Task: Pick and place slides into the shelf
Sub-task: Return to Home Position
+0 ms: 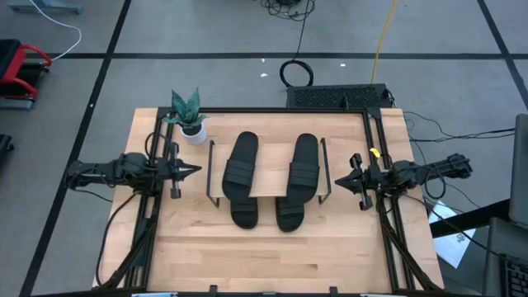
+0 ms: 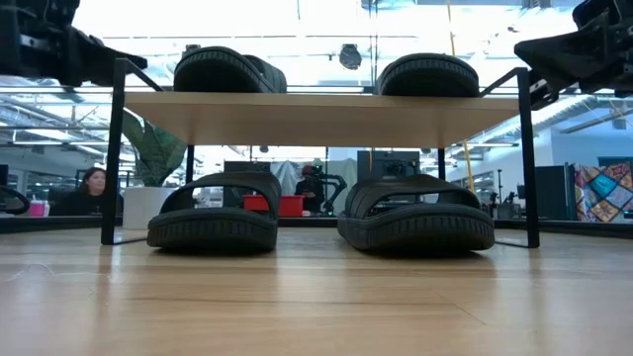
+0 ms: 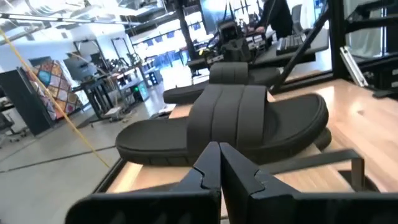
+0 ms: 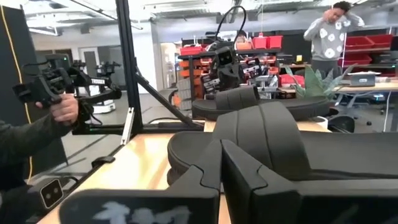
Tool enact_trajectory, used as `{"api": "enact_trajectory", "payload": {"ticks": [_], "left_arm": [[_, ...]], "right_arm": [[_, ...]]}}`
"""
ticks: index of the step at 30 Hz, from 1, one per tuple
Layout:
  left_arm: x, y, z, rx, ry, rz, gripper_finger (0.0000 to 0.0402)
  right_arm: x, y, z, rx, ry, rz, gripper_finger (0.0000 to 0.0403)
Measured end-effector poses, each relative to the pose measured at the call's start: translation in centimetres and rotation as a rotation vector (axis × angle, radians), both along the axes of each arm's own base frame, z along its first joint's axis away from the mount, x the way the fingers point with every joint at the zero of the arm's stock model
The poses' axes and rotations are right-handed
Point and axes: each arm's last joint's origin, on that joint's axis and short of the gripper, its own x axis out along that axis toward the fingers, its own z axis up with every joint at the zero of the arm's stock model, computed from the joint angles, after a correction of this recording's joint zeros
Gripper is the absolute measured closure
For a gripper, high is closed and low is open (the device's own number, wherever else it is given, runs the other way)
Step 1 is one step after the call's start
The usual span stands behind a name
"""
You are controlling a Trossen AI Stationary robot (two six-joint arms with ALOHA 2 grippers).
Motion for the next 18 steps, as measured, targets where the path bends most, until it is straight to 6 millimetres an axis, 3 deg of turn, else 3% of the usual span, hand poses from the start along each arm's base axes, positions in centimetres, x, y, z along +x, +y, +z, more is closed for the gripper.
{"api": "enact_trajectory", "payload": {"ticks": [12, 18], "left_arm": [[0.20, -0.34, -0.74, -0.033, 0.025, -0.114, 0.0401], [0.20, -0.14, -0.73, -0.100, 0.020, -0.043, 0.0399]], "right_arm": [[0.04, -0.04, -0.30, 0.033, 0.033, -0.013, 0.0403], [0.04, -0.04, -0.29, 0.097, 0.037, -0.005, 0.0403]]}}
